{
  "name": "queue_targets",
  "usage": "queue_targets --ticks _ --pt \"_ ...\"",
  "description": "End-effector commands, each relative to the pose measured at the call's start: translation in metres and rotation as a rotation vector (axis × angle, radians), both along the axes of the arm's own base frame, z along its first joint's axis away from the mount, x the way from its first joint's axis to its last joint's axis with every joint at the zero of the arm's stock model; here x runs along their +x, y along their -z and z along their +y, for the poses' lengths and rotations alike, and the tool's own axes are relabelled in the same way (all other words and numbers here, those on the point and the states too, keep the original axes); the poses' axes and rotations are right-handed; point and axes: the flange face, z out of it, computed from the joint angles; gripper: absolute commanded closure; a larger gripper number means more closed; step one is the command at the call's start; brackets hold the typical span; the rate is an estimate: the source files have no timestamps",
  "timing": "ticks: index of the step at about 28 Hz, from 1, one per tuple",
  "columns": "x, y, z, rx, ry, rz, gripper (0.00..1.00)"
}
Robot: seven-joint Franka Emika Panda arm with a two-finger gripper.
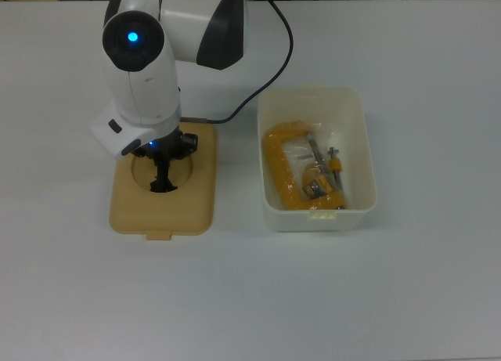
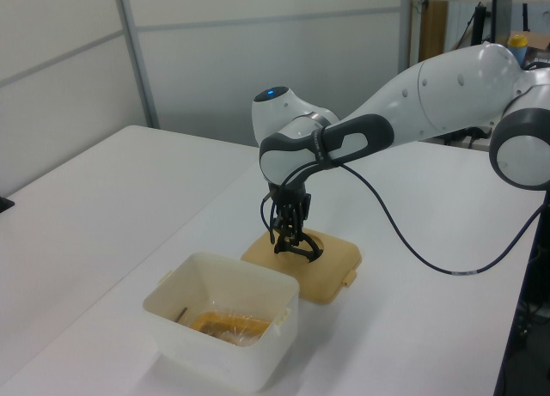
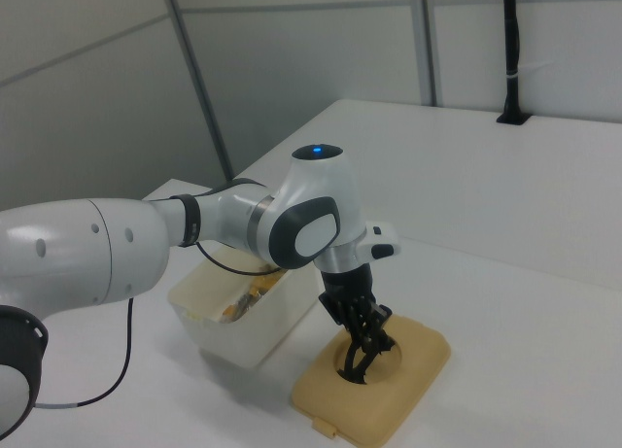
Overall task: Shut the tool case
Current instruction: 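Close the gripper on the black handle of the tan lid, then lift the tan lid up off the table by its handle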
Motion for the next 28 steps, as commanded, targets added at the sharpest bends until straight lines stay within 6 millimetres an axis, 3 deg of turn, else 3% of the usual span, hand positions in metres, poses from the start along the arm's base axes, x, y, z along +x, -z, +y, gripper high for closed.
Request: queue_targets --ticks 1,9,15,28 --pt "-0.002 -0.004 -0.003 -0.016 0.001 -0.018 1.00" --pt "-0.006 -0.022 -0.018 -0.007 -0.005 -0.021 1.00" --pt "-0.010 -0.052 -0.031 0.021 -0.011 0.009 1.00" --pt "-0.016 -0.126 -0.018 0.095 0.003 0.003 1.00"
